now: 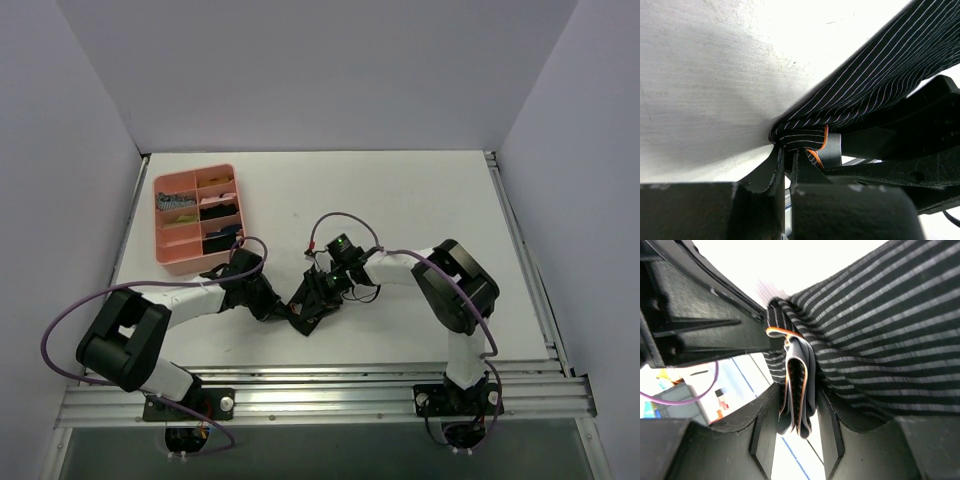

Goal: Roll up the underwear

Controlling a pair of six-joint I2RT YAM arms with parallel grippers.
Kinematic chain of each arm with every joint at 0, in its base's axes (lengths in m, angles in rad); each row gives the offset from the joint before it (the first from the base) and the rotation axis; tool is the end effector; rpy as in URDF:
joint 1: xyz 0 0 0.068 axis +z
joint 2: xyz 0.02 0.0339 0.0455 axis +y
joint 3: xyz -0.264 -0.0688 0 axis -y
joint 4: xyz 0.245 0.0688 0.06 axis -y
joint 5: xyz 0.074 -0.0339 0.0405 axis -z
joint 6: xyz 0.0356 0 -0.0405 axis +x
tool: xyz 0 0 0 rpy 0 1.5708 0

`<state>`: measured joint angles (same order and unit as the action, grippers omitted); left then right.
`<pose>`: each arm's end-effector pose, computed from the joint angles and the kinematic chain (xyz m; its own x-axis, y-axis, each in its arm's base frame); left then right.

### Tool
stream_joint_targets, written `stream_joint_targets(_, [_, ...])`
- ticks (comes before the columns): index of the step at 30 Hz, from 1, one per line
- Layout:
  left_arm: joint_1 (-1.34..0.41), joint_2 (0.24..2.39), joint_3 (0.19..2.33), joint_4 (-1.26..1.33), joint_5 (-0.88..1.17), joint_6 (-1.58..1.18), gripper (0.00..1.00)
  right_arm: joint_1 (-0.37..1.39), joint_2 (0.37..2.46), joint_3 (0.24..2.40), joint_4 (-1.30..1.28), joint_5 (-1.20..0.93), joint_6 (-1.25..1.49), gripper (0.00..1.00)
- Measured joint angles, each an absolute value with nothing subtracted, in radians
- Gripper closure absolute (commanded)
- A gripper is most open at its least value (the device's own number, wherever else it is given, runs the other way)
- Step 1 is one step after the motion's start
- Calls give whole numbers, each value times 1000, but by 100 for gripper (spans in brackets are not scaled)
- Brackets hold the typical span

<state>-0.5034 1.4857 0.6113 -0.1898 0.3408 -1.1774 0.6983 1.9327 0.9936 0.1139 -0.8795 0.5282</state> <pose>0.2158 -0.1324 0.1330 -0.8447 -0.5286 0.0839 -0.4787 0.6761 -0.5602 0.2674 0.2603 0.1271 -0.8944 -0.3312 -0.3007 -0.4162 0.3696 0.8308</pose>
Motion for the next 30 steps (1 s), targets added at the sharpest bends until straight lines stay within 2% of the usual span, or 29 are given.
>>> stream_joint_targets(2, [-507,1488,625,-210,334,-1169,98,698,1920,994,85,-859,505,70])
stream_joint_targets(5, [-510,1492,641,-236,323,-1163,98,699,1904,994,59,-827,477,77])
stream_joint_targets(9, [-511,1501,656,-254,321,-1160,98,700,1902,990,56,-805,462,93])
stream_joint_targets(13, [-511,1514,670,-269,323,-1150,95,700,1906,990,57,-803,460,94])
stream_joint_targets(16, [-511,1532,689,-284,329,-1140,93,700,1911,991,56,-807,461,88])
stream_joint_targets(19, [-511,1556,719,-311,336,-1128,98,701,1911,1000,41,-796,458,79])
stream_joint_targets(26, [-512,1619,813,-403,334,-1084,98,719,1872,1025,-33,-691,442,69])
stream_joint_targets(30, [-517,1641,856,-451,319,-1063,98,728,1796,1023,-105,-556,438,54])
